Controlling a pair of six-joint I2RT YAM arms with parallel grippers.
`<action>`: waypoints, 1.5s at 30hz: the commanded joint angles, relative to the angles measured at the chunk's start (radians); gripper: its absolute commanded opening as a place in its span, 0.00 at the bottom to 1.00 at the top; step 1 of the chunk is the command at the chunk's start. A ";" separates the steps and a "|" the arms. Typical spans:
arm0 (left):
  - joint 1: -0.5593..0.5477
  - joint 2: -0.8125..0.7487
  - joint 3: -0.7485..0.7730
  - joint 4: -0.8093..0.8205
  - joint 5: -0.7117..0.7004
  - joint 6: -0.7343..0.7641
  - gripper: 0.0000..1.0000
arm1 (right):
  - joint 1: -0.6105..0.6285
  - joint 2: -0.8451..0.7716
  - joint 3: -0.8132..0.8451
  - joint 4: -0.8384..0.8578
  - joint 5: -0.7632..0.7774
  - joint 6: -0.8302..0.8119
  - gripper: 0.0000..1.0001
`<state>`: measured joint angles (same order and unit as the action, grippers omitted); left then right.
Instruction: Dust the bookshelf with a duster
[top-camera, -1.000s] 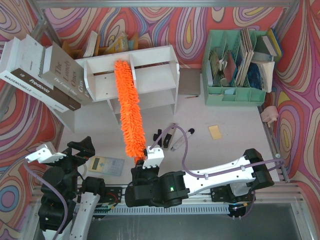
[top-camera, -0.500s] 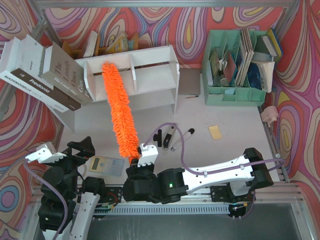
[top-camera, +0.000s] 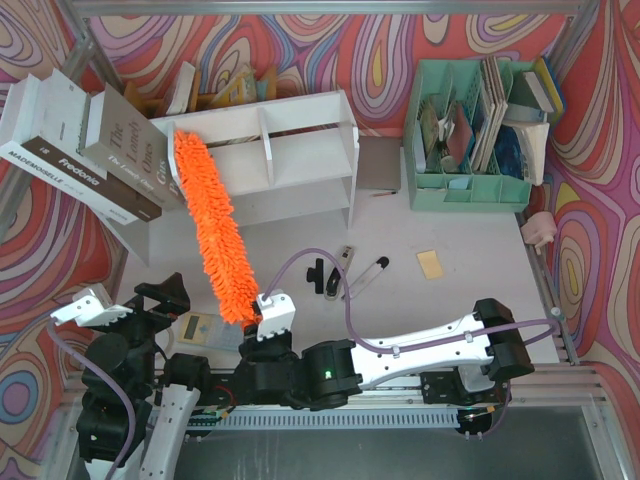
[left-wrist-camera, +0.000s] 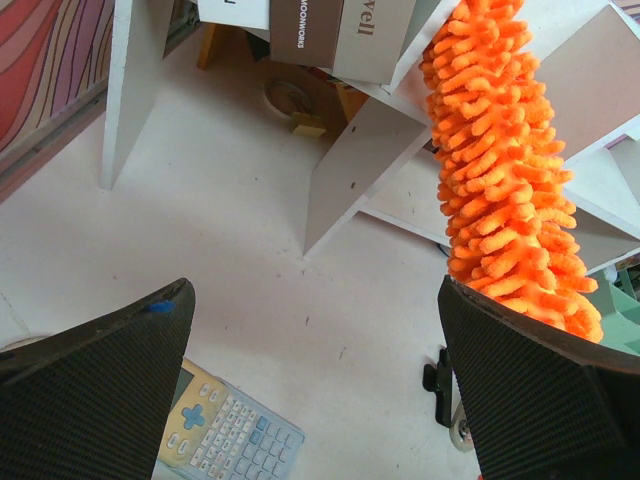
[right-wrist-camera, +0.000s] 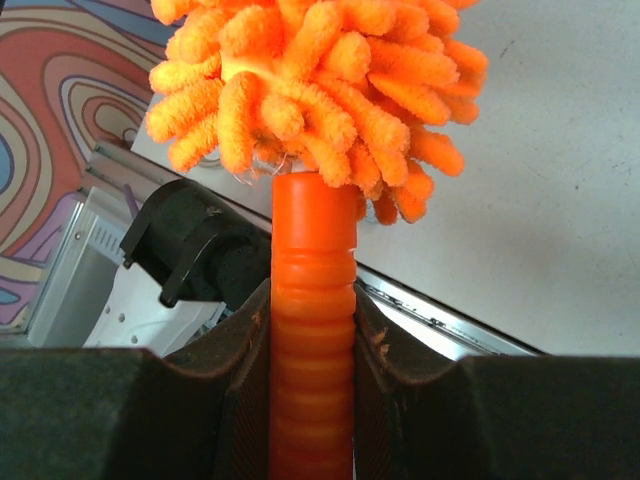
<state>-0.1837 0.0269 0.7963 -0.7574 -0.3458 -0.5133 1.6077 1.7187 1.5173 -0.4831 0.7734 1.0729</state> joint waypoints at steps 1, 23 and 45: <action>-0.010 -0.010 -0.002 0.000 -0.005 -0.005 0.98 | 0.001 -0.027 0.028 -0.089 0.089 0.119 0.00; -0.010 0.001 -0.003 0.004 -0.002 -0.005 0.99 | -0.006 -0.044 -0.002 0.003 0.082 0.026 0.00; -0.010 -0.006 -0.003 0.003 -0.001 -0.005 0.99 | -0.058 -0.020 0.033 -0.353 0.081 0.409 0.00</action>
<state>-0.1856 0.0269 0.7963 -0.7570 -0.3458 -0.5129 1.5528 1.7260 1.5269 -0.6430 0.7544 1.2659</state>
